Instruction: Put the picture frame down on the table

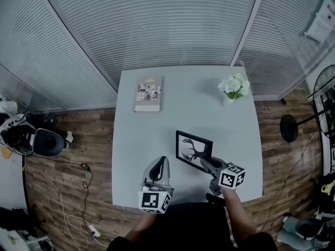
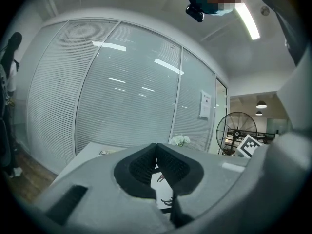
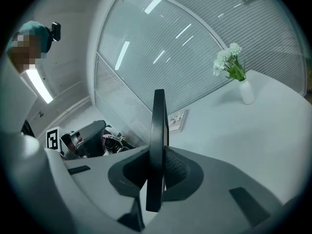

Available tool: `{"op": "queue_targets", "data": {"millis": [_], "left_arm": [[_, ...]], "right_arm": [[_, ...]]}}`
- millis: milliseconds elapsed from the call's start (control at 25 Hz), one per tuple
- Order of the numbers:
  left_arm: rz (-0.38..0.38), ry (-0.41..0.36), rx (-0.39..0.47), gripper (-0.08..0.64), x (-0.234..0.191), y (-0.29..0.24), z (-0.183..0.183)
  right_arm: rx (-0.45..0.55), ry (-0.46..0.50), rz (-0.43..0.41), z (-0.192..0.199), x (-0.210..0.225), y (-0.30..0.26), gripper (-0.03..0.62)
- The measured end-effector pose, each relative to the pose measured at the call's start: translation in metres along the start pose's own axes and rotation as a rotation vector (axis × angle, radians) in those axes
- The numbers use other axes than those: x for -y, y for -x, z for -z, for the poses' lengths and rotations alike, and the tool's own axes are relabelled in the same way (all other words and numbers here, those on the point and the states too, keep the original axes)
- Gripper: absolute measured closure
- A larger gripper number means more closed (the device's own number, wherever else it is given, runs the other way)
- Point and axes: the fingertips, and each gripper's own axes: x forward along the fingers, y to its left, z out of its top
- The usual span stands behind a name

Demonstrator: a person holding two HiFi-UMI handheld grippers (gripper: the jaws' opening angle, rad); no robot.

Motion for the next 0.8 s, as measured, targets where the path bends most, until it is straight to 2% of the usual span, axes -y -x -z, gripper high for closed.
{"op": "queue_targets", "data": {"millis": [240,640,800], "left_arm": [[-0.011,-0.002,-0.031,0.544,-0.009,-0.013,0.004],[0.002,0.008,-0.05,0.544,-0.013,-0.032,0.003],[0.01,0.0,-0.066,0.544,-0.014,-0.037,0.007]], "right_arm": [[-0.056,-0.136,-0.028,0.001,0.035,-0.024,0.545],[-0.165,-0.226,-0.042,0.01,0.086,-0.057,0.545],[-0.209,-0.281,-0.021,0.02,0.112,-0.068,0.545]]}}
